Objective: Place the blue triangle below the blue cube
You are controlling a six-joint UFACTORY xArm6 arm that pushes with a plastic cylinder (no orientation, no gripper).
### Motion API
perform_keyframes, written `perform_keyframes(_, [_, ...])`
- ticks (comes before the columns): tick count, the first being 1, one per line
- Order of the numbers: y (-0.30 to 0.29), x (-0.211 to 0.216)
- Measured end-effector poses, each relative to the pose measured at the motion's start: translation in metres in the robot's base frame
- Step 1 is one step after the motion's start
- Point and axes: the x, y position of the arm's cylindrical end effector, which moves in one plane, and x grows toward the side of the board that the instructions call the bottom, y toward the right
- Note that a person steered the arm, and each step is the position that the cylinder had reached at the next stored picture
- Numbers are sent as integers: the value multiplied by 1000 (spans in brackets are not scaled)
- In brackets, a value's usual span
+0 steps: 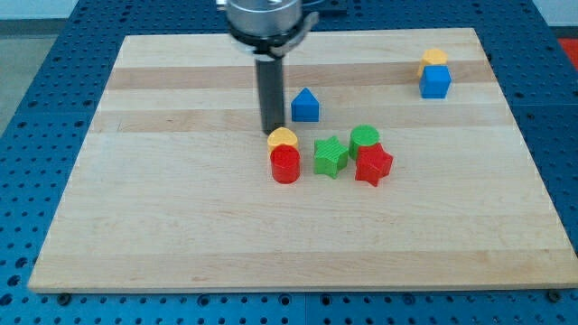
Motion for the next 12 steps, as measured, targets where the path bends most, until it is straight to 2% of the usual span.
perform_keyframes(1, [-8, -28])
perform_keyframes(2, [10, -40])
perform_keyframes(6, [166, -30])
perform_keyframes(7, [190, -28])
perform_keyframes(9, [190, 21])
perform_keyframes(10, [191, 28])
perform_keyframes(12, [198, 2])
